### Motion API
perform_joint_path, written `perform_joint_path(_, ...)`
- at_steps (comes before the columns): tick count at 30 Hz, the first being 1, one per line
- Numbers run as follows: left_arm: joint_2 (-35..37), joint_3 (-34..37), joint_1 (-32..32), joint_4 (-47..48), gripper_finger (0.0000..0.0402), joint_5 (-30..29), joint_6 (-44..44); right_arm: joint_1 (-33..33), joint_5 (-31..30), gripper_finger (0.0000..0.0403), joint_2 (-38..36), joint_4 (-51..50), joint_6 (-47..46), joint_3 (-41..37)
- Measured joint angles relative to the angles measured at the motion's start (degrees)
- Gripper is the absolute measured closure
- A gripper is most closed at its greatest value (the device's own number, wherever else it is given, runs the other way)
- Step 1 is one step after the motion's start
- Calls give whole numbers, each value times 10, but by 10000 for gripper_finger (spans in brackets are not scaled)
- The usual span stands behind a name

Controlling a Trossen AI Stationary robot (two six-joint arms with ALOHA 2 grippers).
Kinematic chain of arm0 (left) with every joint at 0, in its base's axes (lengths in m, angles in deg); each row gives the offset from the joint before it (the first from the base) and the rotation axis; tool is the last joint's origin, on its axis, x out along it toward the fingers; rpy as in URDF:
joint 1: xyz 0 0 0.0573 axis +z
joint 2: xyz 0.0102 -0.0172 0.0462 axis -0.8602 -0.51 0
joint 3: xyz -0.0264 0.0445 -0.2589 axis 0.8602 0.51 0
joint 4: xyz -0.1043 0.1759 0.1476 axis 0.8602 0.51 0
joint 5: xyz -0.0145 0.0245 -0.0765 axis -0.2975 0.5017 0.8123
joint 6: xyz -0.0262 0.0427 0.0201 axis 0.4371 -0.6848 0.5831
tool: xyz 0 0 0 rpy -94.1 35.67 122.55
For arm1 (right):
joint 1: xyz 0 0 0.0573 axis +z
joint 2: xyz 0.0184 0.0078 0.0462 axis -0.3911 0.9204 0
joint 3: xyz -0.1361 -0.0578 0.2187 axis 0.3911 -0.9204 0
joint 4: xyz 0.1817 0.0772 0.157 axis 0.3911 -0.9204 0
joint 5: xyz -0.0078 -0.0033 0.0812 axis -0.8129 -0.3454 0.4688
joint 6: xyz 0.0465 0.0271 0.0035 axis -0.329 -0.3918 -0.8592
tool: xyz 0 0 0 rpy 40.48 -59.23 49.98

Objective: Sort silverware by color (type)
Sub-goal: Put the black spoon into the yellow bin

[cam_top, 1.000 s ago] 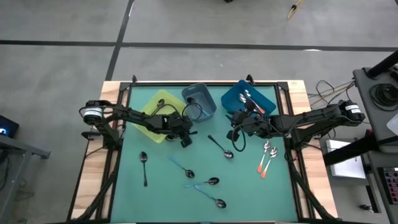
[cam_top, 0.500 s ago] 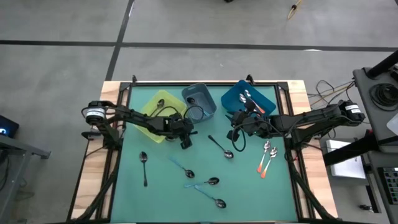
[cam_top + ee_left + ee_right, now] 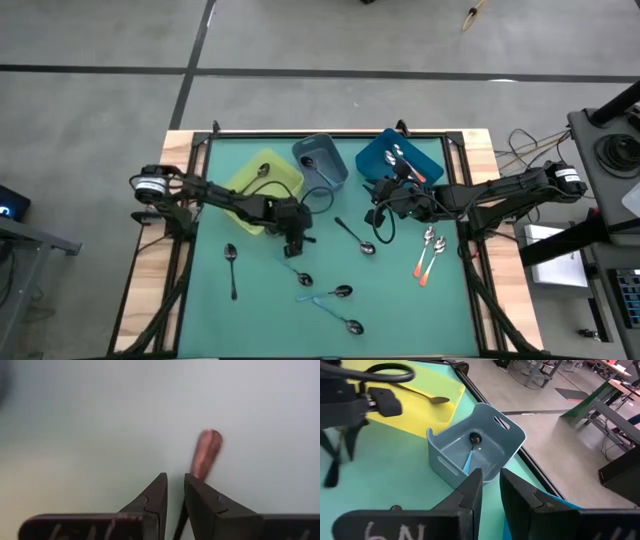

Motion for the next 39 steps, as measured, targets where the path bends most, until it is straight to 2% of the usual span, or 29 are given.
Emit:
perform_joint_path(6, 0, -31, -32, 70, 355, 19, 19, 0, 0, 344, 0, 0, -2, 0)
perform_joint_path(10, 0, -78, -45, 156, 355, -4, 42, 0, 0, 344, 0, 0, -7, 0)
perform_joint_path(14, 1, -109, -51, 217, 355, -9, -14, 0, 0, 344, 0, 0, -7, 0)
perform_joint_path(20, 1, -106, -55, 225, 336, -14, -61, 0, 0, 344, 0, -1, -8, 0)
perform_joint_path(25, 1, -102, -55, 226, 294, -61, -77, 0, 0, 344, 0, -2, -6, 0)
perform_joint_path(30, 1, -93, -56, 196, 256, -63, -84, 0, 0, 344, 0, -2, -5, 0)
perform_joint_path(39, 1, -50, -56, 162, 248, -62, -71, 0, 0, 344, 0, -2, -5, 0)
